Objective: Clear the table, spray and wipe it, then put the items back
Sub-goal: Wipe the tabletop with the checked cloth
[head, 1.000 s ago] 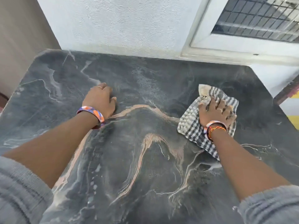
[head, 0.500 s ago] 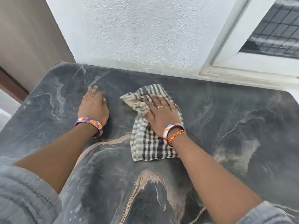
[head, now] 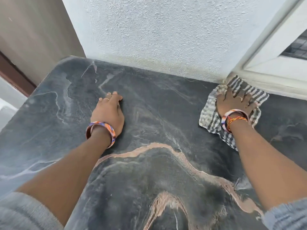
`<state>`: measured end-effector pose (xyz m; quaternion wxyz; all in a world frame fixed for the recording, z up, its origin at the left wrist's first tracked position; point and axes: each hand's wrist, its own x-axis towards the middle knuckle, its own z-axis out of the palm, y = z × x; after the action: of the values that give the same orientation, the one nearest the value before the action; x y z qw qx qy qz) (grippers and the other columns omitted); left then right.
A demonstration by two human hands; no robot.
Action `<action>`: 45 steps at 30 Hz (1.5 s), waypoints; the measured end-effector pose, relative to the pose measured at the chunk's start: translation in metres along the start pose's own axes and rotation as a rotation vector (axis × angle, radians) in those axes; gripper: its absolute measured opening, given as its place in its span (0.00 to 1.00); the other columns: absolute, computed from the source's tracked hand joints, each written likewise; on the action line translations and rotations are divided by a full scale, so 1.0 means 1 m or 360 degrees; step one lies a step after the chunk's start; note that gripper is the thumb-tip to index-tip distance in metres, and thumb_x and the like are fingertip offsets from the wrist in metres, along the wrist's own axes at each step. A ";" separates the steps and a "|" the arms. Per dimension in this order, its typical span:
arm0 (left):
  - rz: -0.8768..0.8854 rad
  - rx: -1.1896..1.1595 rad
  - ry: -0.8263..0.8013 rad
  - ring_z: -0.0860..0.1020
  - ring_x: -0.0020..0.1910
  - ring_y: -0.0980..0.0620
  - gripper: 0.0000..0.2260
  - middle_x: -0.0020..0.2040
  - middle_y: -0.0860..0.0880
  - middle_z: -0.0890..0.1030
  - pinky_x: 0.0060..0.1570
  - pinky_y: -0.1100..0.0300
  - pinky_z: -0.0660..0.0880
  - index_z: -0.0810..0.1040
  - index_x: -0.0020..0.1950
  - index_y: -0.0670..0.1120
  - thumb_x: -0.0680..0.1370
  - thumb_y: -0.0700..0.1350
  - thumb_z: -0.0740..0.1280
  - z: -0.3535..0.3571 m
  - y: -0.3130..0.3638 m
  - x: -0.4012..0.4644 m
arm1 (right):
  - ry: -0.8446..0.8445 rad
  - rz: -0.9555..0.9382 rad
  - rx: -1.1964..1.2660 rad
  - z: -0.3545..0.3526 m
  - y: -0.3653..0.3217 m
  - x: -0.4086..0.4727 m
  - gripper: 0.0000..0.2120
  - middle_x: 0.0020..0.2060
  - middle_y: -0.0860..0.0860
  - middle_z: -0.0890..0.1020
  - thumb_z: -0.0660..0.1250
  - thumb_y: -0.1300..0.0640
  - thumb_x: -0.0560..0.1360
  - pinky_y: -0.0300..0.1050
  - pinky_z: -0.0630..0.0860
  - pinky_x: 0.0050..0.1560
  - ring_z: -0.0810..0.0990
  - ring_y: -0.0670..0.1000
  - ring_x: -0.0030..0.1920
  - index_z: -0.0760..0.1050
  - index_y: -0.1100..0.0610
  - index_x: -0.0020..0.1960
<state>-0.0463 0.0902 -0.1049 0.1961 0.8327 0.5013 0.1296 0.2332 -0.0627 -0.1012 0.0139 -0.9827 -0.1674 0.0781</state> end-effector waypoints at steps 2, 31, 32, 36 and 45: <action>0.0012 -0.0010 0.0008 0.65 0.72 0.42 0.17 0.72 0.45 0.69 0.68 0.50 0.63 0.70 0.66 0.44 0.79 0.37 0.53 0.002 -0.002 0.002 | 0.0072 -0.0261 -0.0035 0.007 -0.038 -0.015 0.26 0.76 0.59 0.52 0.47 0.47 0.80 0.62 0.43 0.73 0.49 0.60 0.76 0.52 0.52 0.76; -0.0806 -0.0183 -0.0091 0.72 0.45 0.39 0.27 0.52 0.32 0.78 0.44 0.54 0.65 0.73 0.37 0.37 0.82 0.53 0.46 -0.100 -0.205 0.019 | -0.0126 -0.1951 -0.0178 0.042 -0.445 -0.169 0.20 0.63 0.58 0.76 0.49 0.54 0.80 0.52 0.52 0.74 0.70 0.56 0.66 0.76 0.56 0.61; -0.0805 -0.0200 -0.0085 0.70 0.42 0.41 0.26 0.52 0.33 0.78 0.43 0.54 0.65 0.70 0.34 0.38 0.82 0.53 0.46 -0.100 -0.204 0.019 | -0.0147 -0.2017 -0.0191 0.047 -0.443 -0.184 0.19 0.62 0.58 0.77 0.49 0.54 0.80 0.51 0.50 0.75 0.71 0.56 0.65 0.77 0.56 0.59; -0.0774 -0.0243 -0.0045 0.71 0.42 0.40 0.23 0.52 0.32 0.78 0.43 0.54 0.66 0.71 0.41 0.40 0.82 0.52 0.45 -0.101 -0.204 0.015 | -0.0148 -0.2148 -0.0048 0.060 -0.415 -0.222 0.20 0.70 0.52 0.70 0.49 0.54 0.81 0.51 0.43 0.75 0.61 0.51 0.74 0.70 0.55 0.68; -0.0716 -0.0097 -0.0007 0.76 0.56 0.35 0.26 0.57 0.33 0.78 0.55 0.48 0.72 0.77 0.52 0.34 0.82 0.51 0.47 -0.110 -0.208 -0.017 | -0.0127 -0.1411 0.0007 0.046 -0.283 -0.184 0.24 0.77 0.51 0.51 0.46 0.52 0.82 0.54 0.41 0.75 0.48 0.52 0.77 0.48 0.50 0.77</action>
<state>-0.2621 0.1844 -0.1022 0.2462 0.6940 0.6698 0.0957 -0.0383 0.1432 -0.1042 0.0418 -0.8122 -0.5728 0.1027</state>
